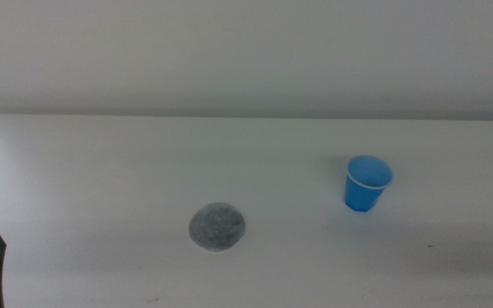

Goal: Place an empty cup on a cup mat.

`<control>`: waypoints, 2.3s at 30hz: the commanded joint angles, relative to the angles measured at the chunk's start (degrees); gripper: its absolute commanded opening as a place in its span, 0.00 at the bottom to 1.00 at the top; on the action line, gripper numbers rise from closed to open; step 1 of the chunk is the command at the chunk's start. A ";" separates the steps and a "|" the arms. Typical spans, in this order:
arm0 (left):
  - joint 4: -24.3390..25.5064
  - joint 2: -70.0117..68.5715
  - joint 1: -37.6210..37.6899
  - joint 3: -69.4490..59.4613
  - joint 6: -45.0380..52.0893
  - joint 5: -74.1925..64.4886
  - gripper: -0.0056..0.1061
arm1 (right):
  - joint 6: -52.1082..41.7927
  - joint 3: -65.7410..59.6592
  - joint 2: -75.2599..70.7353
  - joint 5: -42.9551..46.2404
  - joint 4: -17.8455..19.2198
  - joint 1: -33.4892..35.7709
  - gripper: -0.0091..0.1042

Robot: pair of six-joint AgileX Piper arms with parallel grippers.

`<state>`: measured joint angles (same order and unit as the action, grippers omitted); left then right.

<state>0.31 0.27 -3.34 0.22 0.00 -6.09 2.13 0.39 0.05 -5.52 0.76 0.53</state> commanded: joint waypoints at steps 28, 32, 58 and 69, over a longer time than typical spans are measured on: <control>-0.31 -2.30 0.48 -2.35 0.00 0.67 0.89 | -1.32 50.48 51.91 -54.02 -6.99 5.81 0.90; -0.31 -2.30 0.48 -2.35 0.00 0.67 0.89 | -1.06 56.21 61.93 -55.08 -7.13 5.81 0.90; -0.31 -2.30 0.48 -2.35 0.00 0.67 0.89 | 8.90 82.67 107.02 -54.36 -3.96 8.20 0.90; -0.31 -2.30 0.48 -2.35 0.00 0.67 0.89 | 9.85 82.67 112.99 -46.02 -3.70 8.44 0.90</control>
<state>0.31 0.27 -3.34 0.22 0.00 -6.09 11.65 82.56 112.63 -52.90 -3.71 8.59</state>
